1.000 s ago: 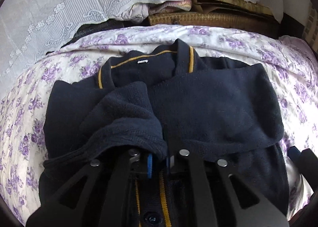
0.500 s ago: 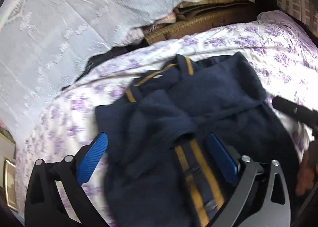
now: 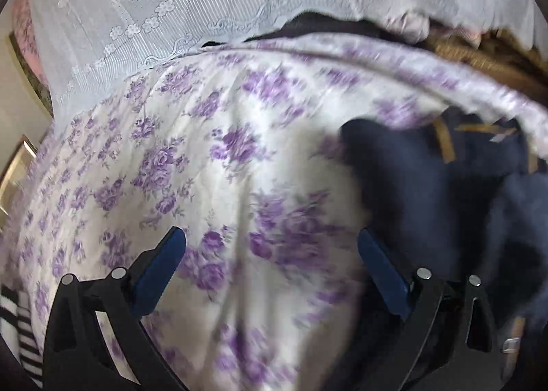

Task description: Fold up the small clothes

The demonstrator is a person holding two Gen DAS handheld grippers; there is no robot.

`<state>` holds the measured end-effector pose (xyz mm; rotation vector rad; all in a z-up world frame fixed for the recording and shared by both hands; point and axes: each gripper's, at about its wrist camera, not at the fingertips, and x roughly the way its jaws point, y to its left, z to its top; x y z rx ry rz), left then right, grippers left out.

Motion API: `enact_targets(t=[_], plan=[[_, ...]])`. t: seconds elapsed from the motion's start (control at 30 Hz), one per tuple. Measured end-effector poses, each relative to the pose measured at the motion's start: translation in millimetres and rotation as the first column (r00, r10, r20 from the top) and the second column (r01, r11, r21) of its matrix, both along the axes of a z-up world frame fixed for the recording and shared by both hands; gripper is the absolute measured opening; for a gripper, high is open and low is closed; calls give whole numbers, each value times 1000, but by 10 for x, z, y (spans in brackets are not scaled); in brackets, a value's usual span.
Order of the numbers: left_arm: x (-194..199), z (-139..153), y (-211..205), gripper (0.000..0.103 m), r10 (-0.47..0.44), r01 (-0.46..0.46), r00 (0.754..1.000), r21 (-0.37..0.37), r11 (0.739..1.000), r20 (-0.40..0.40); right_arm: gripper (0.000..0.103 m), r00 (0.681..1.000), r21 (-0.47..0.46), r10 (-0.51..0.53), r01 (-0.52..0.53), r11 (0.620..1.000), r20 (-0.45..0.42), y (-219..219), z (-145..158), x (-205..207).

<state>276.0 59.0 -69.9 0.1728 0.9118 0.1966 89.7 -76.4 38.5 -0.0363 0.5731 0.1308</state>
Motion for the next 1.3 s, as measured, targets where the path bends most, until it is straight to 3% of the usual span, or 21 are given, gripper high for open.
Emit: enact_targets(t=[0.07, 0.2, 0.33, 0.47, 0.53, 0.6, 0.63, 0.7, 0.73, 0.77, 0.8, 0.83, 0.87, 0.9, 0.97, 1.03, 1.1, 1.17, 1.23, 1.3], plan=[[86, -213, -18, 99, -19, 21, 999, 76, 997, -28, 84, 997, -119, 68, -70, 990, -23, 305, 32, 121], [84, -266, 64, 99, -8, 8, 1000, 26, 1000, -21, 74, 985, -347, 156, -173, 922, -75, 846, -72, 469], [76, -275, 89, 99, -8, 8, 1000, 18, 1000, -17, 64, 975, -443, 175, -217, 870, -135, 1098, -264, 753], [92, -286, 70, 99, -10, 10, 1000, 7, 1000, -22, 62, 970, -564, 199, -244, 789, -141, 1261, -439, 888], [99, -284, 74, 99, -9, 10, 1000, 9, 1000, -22, 49, 965, -603, 222, -261, 753, -141, 1326, -474, 922], [91, -273, 98, 99, -8, 9, 1000, 8, 1000, -21, 7, 961, -609, 237, -272, 745, -140, 1354, -460, 910], [87, -273, 92, 99, -9, 9, 1000, 8, 1000, -22, 7, 962, -589, 233, -271, 761, -141, 1324, -429, 928], [90, -273, 99, 99, -9, 9, 1000, 10, 1000, -22, 7, 980, -418, 164, -198, 887, -115, 1035, -252, 993], [87, -273, 88, 99, -9, 9, 1000, 11, 1000, -22, 7, 992, -272, 76, -101, 957, -99, 703, -159, 1039], [88, -273, 87, 99, -9, 9, 1000, 13, 1000, -22, 7, 995, -152, -9, -6, 988, -97, 396, -138, 1057], [90, -273, 84, 99, -8, 9, 1000, 15, 1000, -21, 7, 988, -28, -100, 98, 995, -115, 56, -152, 1063], [90, -272, 79, 99, -8, 9, 1000, 17, 1000, -21, 7, 969, 101, -191, 208, 973, -155, -303, -212, 1047], [85, -269, 76, 99, -8, 8, 1000, 19, 1000, -21, 9, 932, 264, -274, 333, 905, -237, -746, -359, 997], [87, -269, 74, 99, -8, 9, 1000, 20, 1000, -20, 19, 905, 385, -287, 397, 833, -312, -1043, -522, 946], [78, -267, 71, 99, -7, 8, 1000, 22, 1000, -20, 28, 886, 548, -229, 435, 715, -403, -1366, -819, 824], [82, -261, 66, 99, -7, 8, 1000, 23, 1000, -23, 28, 904, 655, -190, 410, 635, -382, -1489, -936, 659], [63, -224, 59, 99, -2, 3, 1000, 34, 999, -21, 28, 896, 687, -260, 443, 576, -360, -1628, -882, 492], [0, -94, 30, 99, 2, -3, 1000, 57, 998, 12, 29, 882, 662, -357, 469, 585, -309, -1720, -680, 388], [-87, 114, -31, 99, -29, 25, 997, 53, 998, 72, 29, 901, 626, -368, 427, 653, -231, -1688, -448, 401], [-178, 365, -137, 99, -83, 84, 987, -1, 996, 135, 29, 937, 576, -294, 347, 740, -188, -1488, -245, 525]])
